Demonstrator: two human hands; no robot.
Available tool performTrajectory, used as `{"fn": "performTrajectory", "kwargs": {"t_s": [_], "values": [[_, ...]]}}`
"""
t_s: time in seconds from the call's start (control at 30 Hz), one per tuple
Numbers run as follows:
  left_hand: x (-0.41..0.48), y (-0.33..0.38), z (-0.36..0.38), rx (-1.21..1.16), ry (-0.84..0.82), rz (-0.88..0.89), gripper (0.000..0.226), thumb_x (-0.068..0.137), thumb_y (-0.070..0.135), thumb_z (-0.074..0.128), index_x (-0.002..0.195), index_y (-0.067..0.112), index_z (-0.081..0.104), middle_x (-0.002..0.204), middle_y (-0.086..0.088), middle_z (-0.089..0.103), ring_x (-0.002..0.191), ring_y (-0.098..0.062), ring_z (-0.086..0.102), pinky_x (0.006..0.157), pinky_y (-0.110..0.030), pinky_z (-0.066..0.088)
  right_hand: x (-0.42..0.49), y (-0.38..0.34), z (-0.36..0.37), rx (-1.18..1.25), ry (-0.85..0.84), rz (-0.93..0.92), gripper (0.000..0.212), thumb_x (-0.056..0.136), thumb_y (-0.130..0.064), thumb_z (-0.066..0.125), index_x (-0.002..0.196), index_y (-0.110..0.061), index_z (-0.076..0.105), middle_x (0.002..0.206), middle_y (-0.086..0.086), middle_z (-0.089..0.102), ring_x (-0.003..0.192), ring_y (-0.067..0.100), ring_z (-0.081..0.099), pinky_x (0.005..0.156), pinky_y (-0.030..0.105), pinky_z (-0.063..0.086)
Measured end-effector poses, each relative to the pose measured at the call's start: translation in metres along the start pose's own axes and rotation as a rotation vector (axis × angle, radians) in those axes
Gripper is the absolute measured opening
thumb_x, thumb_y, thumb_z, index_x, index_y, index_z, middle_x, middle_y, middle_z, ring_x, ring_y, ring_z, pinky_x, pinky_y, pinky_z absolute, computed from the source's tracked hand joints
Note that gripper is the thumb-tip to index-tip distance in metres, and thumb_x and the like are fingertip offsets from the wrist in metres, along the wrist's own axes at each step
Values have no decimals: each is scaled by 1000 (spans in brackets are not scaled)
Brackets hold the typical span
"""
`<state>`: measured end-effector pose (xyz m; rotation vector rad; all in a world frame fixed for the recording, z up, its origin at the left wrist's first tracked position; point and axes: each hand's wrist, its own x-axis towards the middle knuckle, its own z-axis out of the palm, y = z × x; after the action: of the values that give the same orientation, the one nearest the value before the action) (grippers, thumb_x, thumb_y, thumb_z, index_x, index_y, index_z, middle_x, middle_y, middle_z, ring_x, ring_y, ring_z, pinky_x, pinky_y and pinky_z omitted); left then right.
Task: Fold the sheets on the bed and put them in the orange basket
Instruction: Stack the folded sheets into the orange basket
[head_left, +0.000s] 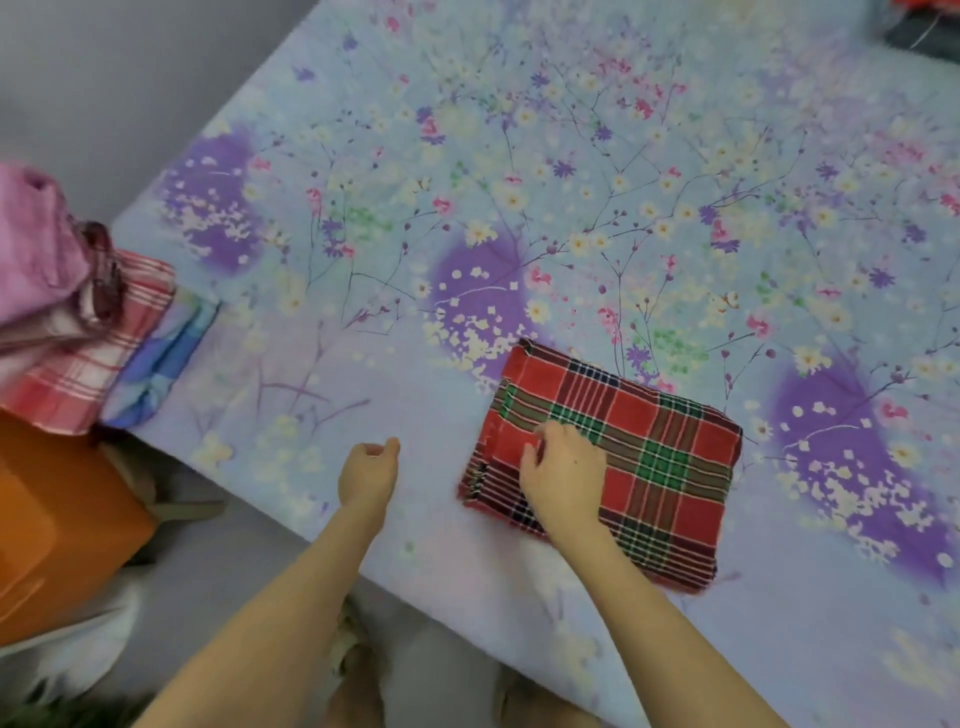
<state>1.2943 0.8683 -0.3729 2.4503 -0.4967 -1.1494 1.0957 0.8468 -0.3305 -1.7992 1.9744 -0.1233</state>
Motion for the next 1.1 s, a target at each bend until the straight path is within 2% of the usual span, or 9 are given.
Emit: {"fn": "performTrajectory", "kwargs": {"t_s": [0.23, 0.4, 0.5, 0.57, 0.67, 0.77, 0.83, 0.9, 1.1], "values": [[47, -79, -198, 57, 62, 43, 29, 95, 23, 47, 86, 1, 64, 99, -22, 66, 96, -37, 59, 78, -36, 43, -50, -209, 70, 13, -242, -240, 29, 94, -27, 45, 117, -14, 57, 117, 7, 62, 107, 28, 57, 88, 33, 40], [97, -152, -320, -89, 207, -161, 30, 96, 24, 49, 109, 0, 62, 113, -18, 62, 110, -37, 55, 93, -35, 40, -80, -343, 145, 53, -433, -344, 32, 94, -30, 47, 120, -12, 54, 115, 10, 63, 108, 29, 56, 87, 34, 42], [133, -210, -374, -245, 279, -295, 28, 96, 24, 47, 104, 2, 63, 106, -19, 64, 104, -38, 57, 98, -42, 41, -96, -412, 196, -23, -579, -421, 34, 95, -32, 48, 118, -9, 56, 118, 14, 63, 112, 31, 56, 88, 33, 42], [146, -243, -391, -294, 327, -360, 24, 97, 23, 46, 100, 5, 62, 102, -15, 63, 102, -37, 58, 92, -39, 43, -104, -440, 226, -76, -664, -464, 35, 96, -33, 47, 119, -8, 54, 120, 14, 61, 114, 29, 55, 89, 32, 41], [159, -274, -411, -336, 413, -415, 27, 96, 16, 47, 114, 1, 60, 112, -17, 62, 109, -37, 57, 86, -33, 41, -106, -472, 273, -113, -810, -439, 38, 96, -34, 47, 124, -8, 52, 125, 12, 59, 118, 27, 54, 91, 30, 40], [187, -305, -422, -280, 464, -330, 18, 95, 9, 49, 85, 0, 61, 87, -19, 64, 88, -39, 61, 77, -36, 42, -100, -503, 333, -136, -927, -381, 49, 96, -38, 48, 134, -7, 45, 130, 13, 57, 123, 27, 51, 98, 29, 39], [203, -317, -426, -275, 496, -310, 24, 95, 9, 49, 73, 3, 55, 71, -12, 58, 72, -32, 56, 71, -35, 38, -93, -522, 364, -141, -962, -384, 56, 97, -39, 45, 142, -7, 35, 138, 14, 50, 128, 28, 46, 102, 31, 36], [224, -335, -428, -290, 542, -348, 18, 95, 19, 50, 83, 8, 57, 76, -5, 59, 74, -26, 55, 71, -32, 36, -89, -545, 405, -166, -988, -419, 57, 98, -38, 44, 145, -8, 30, 143, 15, 44, 130, 30, 43, 102, 33, 35], [245, -362, -419, -255, 495, -375, 13, 94, 16, 51, 88, 5, 56, 82, -2, 61, 78, -22, 57, 72, -31, 41, -85, -567, 496, -219, -942, -322, 36, 98, -20, 43, 132, -8, 46, 135, 14, 51, 122, 29, 51, 96, 33, 41]]}}
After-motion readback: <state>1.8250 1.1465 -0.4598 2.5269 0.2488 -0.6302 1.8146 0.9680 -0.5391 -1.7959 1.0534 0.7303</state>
